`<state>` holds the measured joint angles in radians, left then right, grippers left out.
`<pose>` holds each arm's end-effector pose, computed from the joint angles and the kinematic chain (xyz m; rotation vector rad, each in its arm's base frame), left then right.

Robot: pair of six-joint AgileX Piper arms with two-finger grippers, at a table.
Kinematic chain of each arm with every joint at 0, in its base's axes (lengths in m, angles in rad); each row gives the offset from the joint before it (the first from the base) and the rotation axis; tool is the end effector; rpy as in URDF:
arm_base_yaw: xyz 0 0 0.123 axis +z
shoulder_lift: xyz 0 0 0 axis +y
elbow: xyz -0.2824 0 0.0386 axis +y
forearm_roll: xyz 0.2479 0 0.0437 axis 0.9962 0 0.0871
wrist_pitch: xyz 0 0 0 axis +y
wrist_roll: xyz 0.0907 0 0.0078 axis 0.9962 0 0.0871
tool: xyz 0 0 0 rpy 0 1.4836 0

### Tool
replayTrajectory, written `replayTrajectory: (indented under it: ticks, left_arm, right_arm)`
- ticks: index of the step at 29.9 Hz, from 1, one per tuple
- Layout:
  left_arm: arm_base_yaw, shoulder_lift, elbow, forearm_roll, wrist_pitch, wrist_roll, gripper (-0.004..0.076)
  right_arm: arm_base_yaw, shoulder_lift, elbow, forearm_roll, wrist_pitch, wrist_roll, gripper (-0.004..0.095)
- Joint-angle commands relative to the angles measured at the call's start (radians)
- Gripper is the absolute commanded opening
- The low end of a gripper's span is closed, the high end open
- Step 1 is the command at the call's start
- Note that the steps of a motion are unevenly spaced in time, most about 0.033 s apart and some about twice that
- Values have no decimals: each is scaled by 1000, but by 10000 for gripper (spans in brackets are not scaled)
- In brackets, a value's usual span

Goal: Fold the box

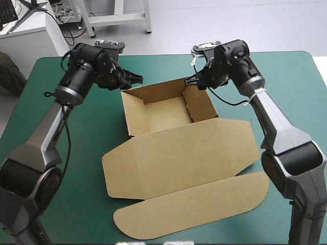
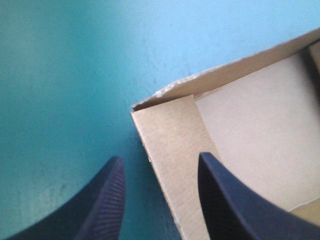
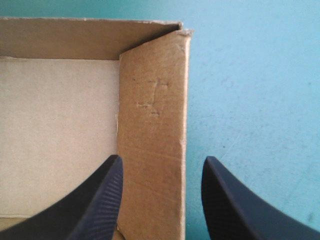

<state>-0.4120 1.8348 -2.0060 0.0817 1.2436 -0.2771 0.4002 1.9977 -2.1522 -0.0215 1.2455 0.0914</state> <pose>0.3674 -0.1529 0.3952 0.1762 2.5522 -0.1578 0.4051 0.1694 0.3686 -0.3983 2.5511 0.1550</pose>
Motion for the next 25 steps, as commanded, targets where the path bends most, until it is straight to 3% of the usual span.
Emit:
replayTrajectory:
  ticks: [1, 3, 7, 8, 13, 18, 25]
  left_arm:
    - [-4, -130, -60, -21, 41, 102, 316]
    - [-4, -180, -60, -21, 41, 153, 257]
    - [-4, -303, -60, -32, 41, 238, 17]
    - [-4, -337, -55, -36, 41, 262, -6]
    - [-4, -511, -3, -34, 41, 341, -8]
    - [-4, -711, 162, -20, 22, 397, -10]
    - [-4, -1005, 571, 24, -148, 383, -10]
  right_arm:
    - [-5, -113, -36, -41, 9, -13, 458]
    - [-5, -136, -36, -44, 9, -13, 458]
    - [-5, -173, -36, -44, 9, -13, 458]
    - [-5, -183, -34, -44, 9, -13, 458]
    - [-5, -218, -34, -44, 9, -13, 458]
    - [-5, -219, -34, -44, 9, -43, 458]
    - [-5, -157, -26, -44, 9, -47, 458]
